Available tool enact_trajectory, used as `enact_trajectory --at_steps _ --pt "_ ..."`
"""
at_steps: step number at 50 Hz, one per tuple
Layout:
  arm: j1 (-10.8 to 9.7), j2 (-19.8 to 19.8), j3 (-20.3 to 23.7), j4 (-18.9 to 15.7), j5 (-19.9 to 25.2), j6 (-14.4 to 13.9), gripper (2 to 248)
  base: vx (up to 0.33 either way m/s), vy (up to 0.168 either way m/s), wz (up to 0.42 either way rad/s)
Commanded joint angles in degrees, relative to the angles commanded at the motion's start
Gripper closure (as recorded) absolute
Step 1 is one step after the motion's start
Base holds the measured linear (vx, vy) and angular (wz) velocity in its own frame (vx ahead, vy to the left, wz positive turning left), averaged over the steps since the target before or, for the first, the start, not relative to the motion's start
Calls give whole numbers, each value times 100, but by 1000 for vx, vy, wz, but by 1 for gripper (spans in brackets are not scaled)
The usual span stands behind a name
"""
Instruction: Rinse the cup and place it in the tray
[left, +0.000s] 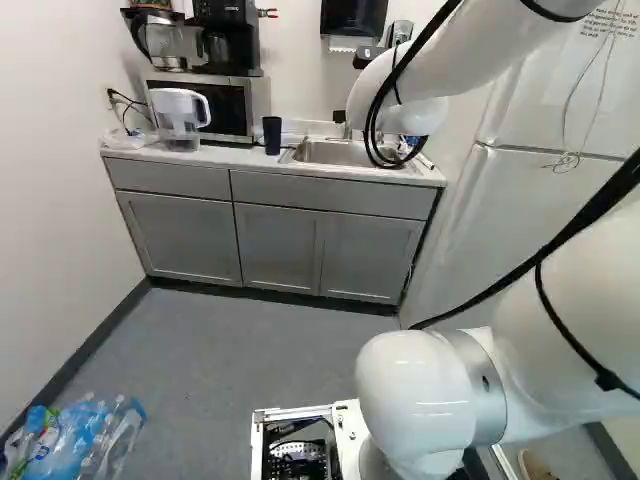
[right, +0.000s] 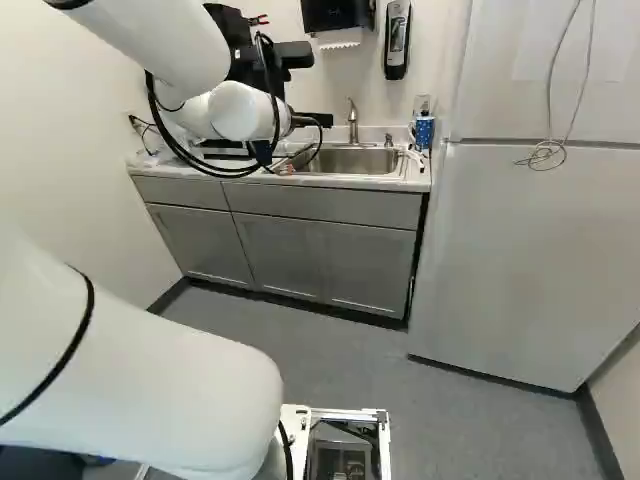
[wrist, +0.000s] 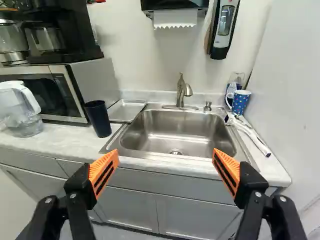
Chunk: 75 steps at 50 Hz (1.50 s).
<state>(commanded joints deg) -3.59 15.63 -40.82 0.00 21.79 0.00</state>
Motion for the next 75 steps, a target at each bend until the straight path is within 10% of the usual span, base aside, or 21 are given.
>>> enact_trajectory --at_steps 75 --pt "0 0 0 0 0 0 3 141 -32 27"
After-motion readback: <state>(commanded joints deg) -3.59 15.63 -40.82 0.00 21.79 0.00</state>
